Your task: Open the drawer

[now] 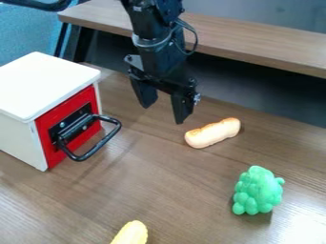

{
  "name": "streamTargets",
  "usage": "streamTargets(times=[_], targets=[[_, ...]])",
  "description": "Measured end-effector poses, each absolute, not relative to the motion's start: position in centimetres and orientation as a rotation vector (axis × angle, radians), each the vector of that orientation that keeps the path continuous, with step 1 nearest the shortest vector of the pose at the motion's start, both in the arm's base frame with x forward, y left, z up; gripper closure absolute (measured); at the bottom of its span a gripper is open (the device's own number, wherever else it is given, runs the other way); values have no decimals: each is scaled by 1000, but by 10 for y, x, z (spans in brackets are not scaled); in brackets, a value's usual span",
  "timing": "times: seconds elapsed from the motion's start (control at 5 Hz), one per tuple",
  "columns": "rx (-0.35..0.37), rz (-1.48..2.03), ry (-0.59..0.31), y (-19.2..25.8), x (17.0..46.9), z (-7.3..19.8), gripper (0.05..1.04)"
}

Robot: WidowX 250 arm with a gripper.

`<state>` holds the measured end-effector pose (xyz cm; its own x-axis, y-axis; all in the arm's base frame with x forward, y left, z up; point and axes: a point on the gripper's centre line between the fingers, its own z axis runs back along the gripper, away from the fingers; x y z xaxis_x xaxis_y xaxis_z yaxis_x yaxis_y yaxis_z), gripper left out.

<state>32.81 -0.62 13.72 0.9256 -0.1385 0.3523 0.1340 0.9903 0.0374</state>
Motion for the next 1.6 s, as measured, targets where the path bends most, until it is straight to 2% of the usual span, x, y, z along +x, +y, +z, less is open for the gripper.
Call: streamTargets(times=[0.4, 1.0, 1.6], targets=[[5, -109, -275, 2, 325, 112, 84], [69, -18, -224, 34, 317, 105, 84], [110, 28, -173, 67, 308, 81, 84]])
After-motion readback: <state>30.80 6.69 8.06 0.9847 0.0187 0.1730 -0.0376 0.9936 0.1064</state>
